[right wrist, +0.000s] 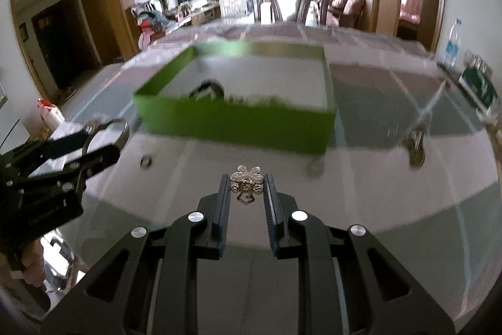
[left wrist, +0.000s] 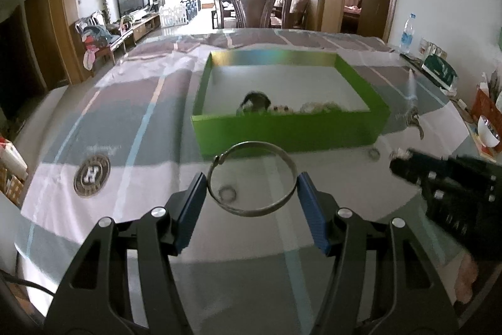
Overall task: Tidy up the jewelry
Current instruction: 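Carry the bangle and gold charm into the green box and open both tools, then withdraw both tools from the box toward the two small rings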
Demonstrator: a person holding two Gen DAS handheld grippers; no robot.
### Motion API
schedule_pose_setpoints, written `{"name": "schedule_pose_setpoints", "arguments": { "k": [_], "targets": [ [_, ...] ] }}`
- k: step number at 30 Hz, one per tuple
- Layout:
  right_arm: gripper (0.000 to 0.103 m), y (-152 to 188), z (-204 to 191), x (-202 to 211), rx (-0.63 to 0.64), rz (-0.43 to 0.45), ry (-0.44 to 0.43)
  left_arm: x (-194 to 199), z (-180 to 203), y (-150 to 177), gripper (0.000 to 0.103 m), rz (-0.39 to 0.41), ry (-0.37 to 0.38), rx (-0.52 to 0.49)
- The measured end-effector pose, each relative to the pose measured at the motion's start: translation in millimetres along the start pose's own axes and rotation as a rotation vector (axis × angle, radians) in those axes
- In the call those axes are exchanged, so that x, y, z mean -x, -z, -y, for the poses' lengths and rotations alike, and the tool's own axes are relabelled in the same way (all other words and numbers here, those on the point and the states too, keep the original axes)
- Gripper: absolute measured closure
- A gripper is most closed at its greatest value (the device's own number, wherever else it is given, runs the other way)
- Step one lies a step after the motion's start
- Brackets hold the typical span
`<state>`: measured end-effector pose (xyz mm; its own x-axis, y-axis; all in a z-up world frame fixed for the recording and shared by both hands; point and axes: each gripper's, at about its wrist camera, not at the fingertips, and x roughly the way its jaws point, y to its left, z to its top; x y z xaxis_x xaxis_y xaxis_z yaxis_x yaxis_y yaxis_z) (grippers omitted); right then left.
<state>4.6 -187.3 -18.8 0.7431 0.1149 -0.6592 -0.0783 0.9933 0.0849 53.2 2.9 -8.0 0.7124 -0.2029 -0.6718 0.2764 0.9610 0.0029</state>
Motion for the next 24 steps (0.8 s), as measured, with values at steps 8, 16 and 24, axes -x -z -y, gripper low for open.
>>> {"name": "schedule_pose_setpoints", "arguments": {
  "k": [8, 16, 24],
  "targets": [
    [0.082, -97, 25, -40, -0.043, 0.087, -0.027, -35, -16, -86, 0.043, 0.076, -0.027, 0.001],
    [0.082, -118, 52, -146, -0.130, -0.125, 0.015, -145, -35, -122, 0.043, -0.111, -0.053, 0.048],
    [0.051, -113, 56, -110, -0.132, -0.052, -0.029, -130, -45, -128, 0.033, -0.066, -0.025, 0.073]
  ]
}}
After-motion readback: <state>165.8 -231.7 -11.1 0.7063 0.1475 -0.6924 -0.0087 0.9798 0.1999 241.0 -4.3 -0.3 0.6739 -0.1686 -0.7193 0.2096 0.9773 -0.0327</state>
